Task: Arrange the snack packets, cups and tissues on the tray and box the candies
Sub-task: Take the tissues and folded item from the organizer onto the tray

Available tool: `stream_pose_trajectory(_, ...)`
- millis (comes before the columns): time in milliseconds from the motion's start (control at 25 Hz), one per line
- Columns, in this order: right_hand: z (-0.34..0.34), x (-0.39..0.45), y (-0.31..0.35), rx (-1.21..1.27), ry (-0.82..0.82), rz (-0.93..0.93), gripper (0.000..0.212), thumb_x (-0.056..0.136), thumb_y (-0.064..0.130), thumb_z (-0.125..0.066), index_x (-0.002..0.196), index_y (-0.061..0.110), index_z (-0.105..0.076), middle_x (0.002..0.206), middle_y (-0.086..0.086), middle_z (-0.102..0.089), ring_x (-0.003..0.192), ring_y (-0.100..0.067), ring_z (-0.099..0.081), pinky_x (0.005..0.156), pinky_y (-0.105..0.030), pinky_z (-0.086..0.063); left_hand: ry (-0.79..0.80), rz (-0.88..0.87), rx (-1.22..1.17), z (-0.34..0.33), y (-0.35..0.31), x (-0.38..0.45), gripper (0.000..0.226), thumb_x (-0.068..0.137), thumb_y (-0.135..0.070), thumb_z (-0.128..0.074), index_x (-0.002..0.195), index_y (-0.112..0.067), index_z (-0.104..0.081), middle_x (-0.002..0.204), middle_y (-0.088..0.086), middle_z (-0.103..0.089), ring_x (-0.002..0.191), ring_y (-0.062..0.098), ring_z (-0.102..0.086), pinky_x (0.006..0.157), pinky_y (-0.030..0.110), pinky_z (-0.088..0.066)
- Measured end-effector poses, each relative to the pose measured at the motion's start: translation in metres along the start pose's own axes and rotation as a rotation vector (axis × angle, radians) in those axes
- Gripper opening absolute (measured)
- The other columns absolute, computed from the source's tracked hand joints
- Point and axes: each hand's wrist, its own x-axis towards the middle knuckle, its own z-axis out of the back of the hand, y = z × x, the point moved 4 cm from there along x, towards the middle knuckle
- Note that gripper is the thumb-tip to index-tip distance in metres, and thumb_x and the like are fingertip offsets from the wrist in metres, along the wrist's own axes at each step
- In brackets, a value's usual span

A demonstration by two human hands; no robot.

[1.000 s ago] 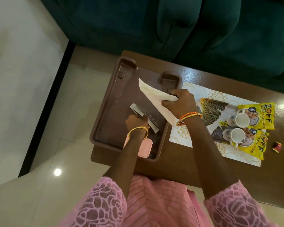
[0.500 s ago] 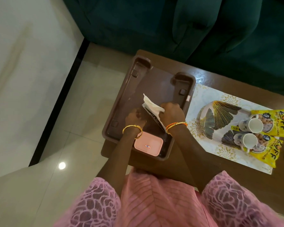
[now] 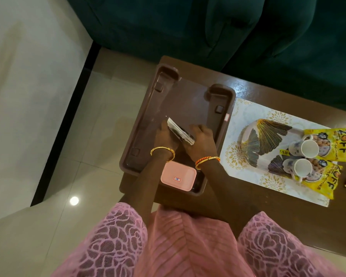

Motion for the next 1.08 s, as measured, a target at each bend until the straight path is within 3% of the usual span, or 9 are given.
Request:
stream_pose_trajectory(120, -0.015, -0.004, -0.017, -0.008, 0.089, -0.102, 0.057, 0.079, 0.022, -0.07, 0.129, 0.011, -0.045, 0.128, -0.018, -0.052, 0.116, -0.035, -0.05, 0.096, -0.045, -0.048, 0.013, -0.129, 0.138, -0.001, -0.003, 0.007, 0.074, 0.08, 0.002, -0.058, 0.143, -0.02, -0.026, 0.148, 0.018, -0.033, 0.134, 0.036, -0.034, 0.108, 0.049, -0.036)
stream_pose_trajectory(280, -0.022, -0.002, -0.022, 0.063, 0.049, -0.11, 0.037, 0.084, 0.018, -0.064, 0.119, 0.009, -0.057, 0.114, -0.016, -0.066, 0.103, -0.035, -0.061, 0.087, -0.04, -0.052, 0.105, -0.339, 0.473, -0.007, -0.014, 0.008, 0.076, 0.079, -0.004, -0.063, 0.141, -0.034, -0.031, 0.157, 0.011, -0.013, 0.144, 0.035, -0.012, 0.111, 0.052, -0.026)
stream_pose_trajectory(400, -0.008, 0.0, -0.023, 0.102, 0.03, -0.074, 0.032, 0.081, 0.017, -0.066, 0.112, 0.009, -0.064, 0.109, -0.015, -0.071, 0.099, -0.034, -0.064, 0.084, -0.034, -0.05, 0.16, -0.412, 0.597, -0.007, -0.021, 0.004, 0.063, 0.076, -0.018, -0.071, 0.132, -0.03, -0.046, 0.157, 0.005, -0.018, 0.146, 0.031, -0.004, 0.115, 0.056, -0.014)
stream_pose_trajectory(520, 0.027, -0.003, -0.028, 0.145, 0.01, 0.02, 0.023, 0.076, 0.017, -0.071, 0.097, 0.009, -0.069, 0.096, -0.014, -0.074, 0.088, -0.031, -0.067, 0.071, -0.023, -0.042, 0.174, -0.455, 0.602, -0.005, -0.034, -0.002, 0.057, 0.073, -0.029, -0.074, 0.126, -0.021, -0.054, 0.143, 0.002, -0.047, 0.142, 0.025, -0.024, 0.114, 0.056, -0.012)
stream_pose_trajectory(600, 0.058, -0.012, -0.044, 0.185, -0.016, 0.016, 0.023, 0.074, 0.014, -0.073, 0.096, 0.009, -0.07, 0.096, -0.015, -0.074, 0.089, -0.031, -0.067, 0.076, -0.022, -0.045, 0.194, -0.501, 0.466, -0.013, -0.051, -0.015, 0.051, 0.072, -0.031, -0.075, 0.118, -0.017, -0.06, 0.126, 0.007, -0.063, 0.125, 0.027, -0.05, 0.111, 0.048, -0.027)
stream_pose_trajectory(680, 0.09, -0.022, -0.072, 0.233, -0.059, -0.012, 0.028, 0.075, 0.012, -0.074, 0.103, 0.009, -0.07, 0.102, -0.016, -0.073, 0.093, -0.031, -0.067, 0.084, -0.025, -0.046, 0.233, -0.515, 0.293, -0.033, -0.075, -0.032, 0.046, 0.072, -0.026, -0.076, 0.115, -0.015, -0.063, 0.116, 0.011, -0.068, 0.108, 0.03, -0.061, 0.1, 0.041, -0.043)
stream_pose_trajectory(920, 0.163, -0.021, -0.169, 0.238, -0.195, -0.064, 0.036, 0.067, 0.002, -0.077, 0.102, 0.007, -0.071, 0.106, -0.017, -0.067, 0.099, -0.03, -0.062, 0.087, -0.031, -0.046, 0.195, -0.613, 0.209, -0.121, -0.148, -0.054, 0.035, 0.077, -0.014, -0.07, 0.111, -0.014, -0.064, 0.111, 0.01, -0.068, 0.103, 0.028, -0.061, 0.092, 0.041, -0.05)
stream_pose_trajectory(1080, 0.178, 0.014, -0.236, 0.208, -0.16, -0.051, 0.039, 0.066, -0.001, -0.077, 0.104, 0.004, -0.07, 0.104, -0.022, -0.061, 0.098, -0.033, -0.059, 0.084, -0.028, -0.044, 0.221, -0.592, 0.226, -0.187, -0.176, -0.033, 0.036, 0.081, -0.014, -0.066, 0.117, -0.011, -0.062, 0.115, 0.013, -0.067, 0.106, 0.03, -0.059, 0.094, 0.039, -0.048)
